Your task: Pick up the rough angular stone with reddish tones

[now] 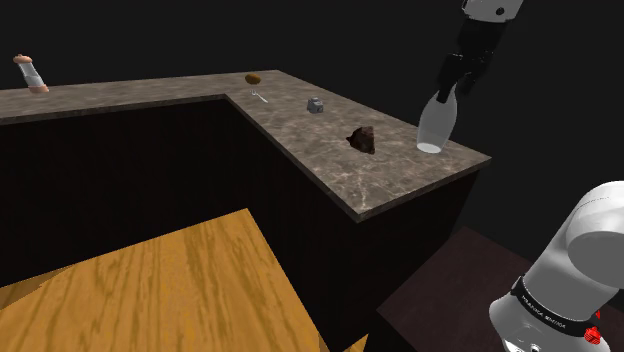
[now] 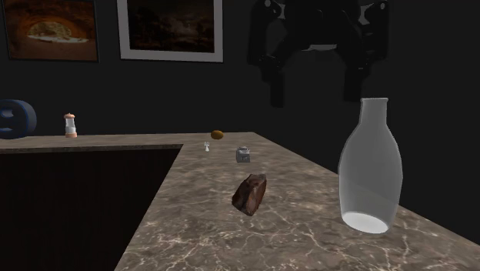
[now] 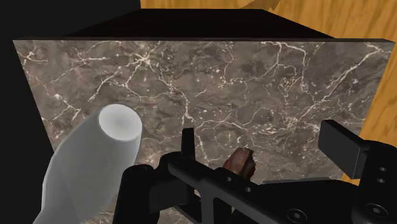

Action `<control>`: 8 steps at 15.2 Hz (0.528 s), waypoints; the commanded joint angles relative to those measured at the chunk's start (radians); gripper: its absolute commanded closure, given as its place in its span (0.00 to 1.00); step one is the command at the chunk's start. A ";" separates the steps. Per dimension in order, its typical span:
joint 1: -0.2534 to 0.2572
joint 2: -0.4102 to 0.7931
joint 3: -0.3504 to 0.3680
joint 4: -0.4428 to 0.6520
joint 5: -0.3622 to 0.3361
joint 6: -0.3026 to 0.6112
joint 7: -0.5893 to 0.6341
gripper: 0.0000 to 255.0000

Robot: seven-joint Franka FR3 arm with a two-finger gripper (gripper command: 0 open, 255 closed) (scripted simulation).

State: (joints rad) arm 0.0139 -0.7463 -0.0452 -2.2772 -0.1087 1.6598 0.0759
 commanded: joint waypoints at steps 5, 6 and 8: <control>-0.004 0.136 -0.026 0.027 0.041 0.100 0.034 0.00; -0.004 0.171 -0.033 0.037 0.053 0.123 0.041 0.00; -0.004 0.243 -0.047 0.060 0.077 0.168 0.053 0.00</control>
State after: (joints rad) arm 0.0095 -0.5402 -0.0858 -2.2318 -0.0443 1.8067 0.1221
